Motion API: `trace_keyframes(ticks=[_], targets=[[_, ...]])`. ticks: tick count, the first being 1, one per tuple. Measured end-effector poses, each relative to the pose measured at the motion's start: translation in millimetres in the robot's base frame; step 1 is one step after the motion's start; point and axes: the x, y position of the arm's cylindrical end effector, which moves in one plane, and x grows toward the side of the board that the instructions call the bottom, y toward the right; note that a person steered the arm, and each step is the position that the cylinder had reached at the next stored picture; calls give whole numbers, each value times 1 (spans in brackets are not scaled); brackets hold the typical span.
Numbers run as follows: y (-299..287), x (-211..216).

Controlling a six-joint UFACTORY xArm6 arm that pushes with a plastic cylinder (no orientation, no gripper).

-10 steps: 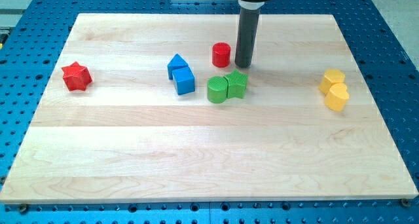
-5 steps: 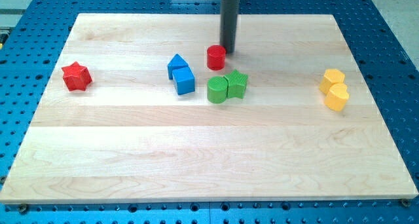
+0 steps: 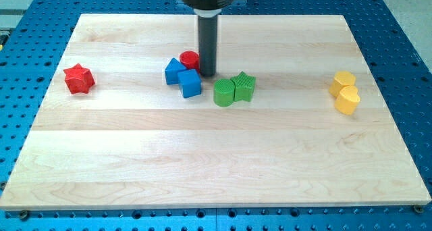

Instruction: Push the red circle to the bottom right side of the red star

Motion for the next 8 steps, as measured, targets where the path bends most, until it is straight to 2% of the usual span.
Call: trace_keyframes(ticks=[1, 2, 4, 5, 7, 8], targets=[[-64, -22], [-42, -41], [-167, -47], [-192, -42], [-193, -34], [-173, -27]])
